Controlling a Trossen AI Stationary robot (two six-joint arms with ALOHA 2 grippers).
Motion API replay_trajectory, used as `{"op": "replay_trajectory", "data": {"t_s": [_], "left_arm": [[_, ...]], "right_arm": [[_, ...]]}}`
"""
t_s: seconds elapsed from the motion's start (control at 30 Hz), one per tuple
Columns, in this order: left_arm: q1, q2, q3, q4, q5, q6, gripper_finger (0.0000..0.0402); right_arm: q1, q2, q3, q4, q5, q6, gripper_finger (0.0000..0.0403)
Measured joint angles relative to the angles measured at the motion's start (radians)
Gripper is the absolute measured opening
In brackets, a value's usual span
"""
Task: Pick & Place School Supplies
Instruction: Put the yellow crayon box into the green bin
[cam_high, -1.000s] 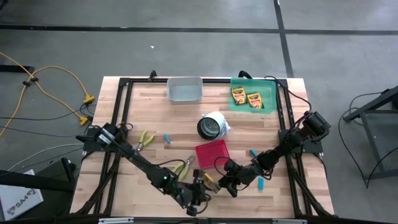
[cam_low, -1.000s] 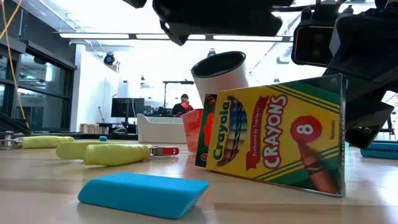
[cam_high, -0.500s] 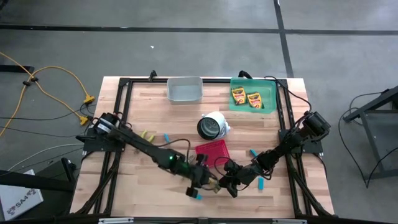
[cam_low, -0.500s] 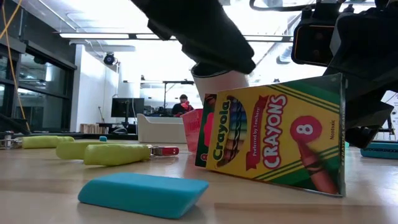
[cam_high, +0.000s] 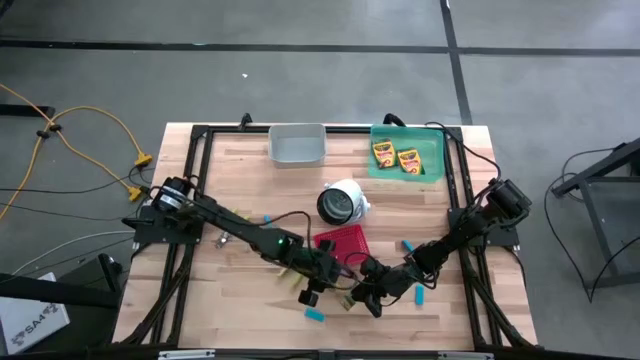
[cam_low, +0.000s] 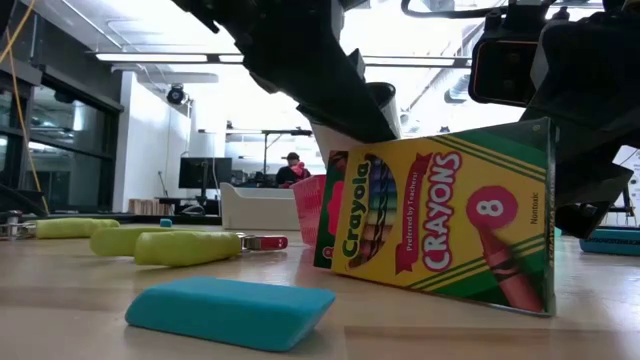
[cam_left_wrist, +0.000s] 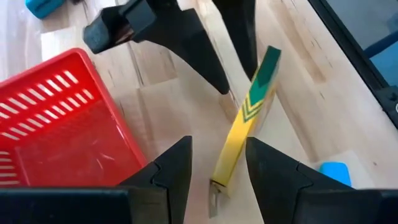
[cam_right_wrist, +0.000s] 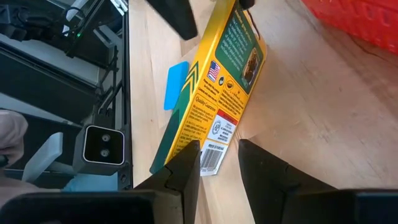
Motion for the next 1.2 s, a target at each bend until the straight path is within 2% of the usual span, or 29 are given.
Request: {"op": "replay_trajectory", "data": {"t_s": [0.2, 0.9, 1.0, 1.2], "left_arm": [[0.015, 0.005, 0.0, 0.003, 0.057, -0.015, 0.0146], [0.002, 0.063, 0.0, 0.01, 0.069, -0.043, 0.0143], [-0.007, 0.064, 0.0, 0.014, 0.062, -0.032, 0.0125], [-0.024, 0.064, 0.0, 0.027, 0.06, -0.019, 0.0055]], "right_arm": [[0.0, 0.0, 0.0, 0.008, 0.0, 0.0, 0.0103], [0.0, 0.0, 0.0, 0.034, 0.0, -0.008, 0.0103], [0.0, 0.0, 0.0, 0.031, -0.003, -0.008, 0.0103], [0.002, 0.0, 0.0, 0.019, -0.003, -0.03, 0.0103]]}}
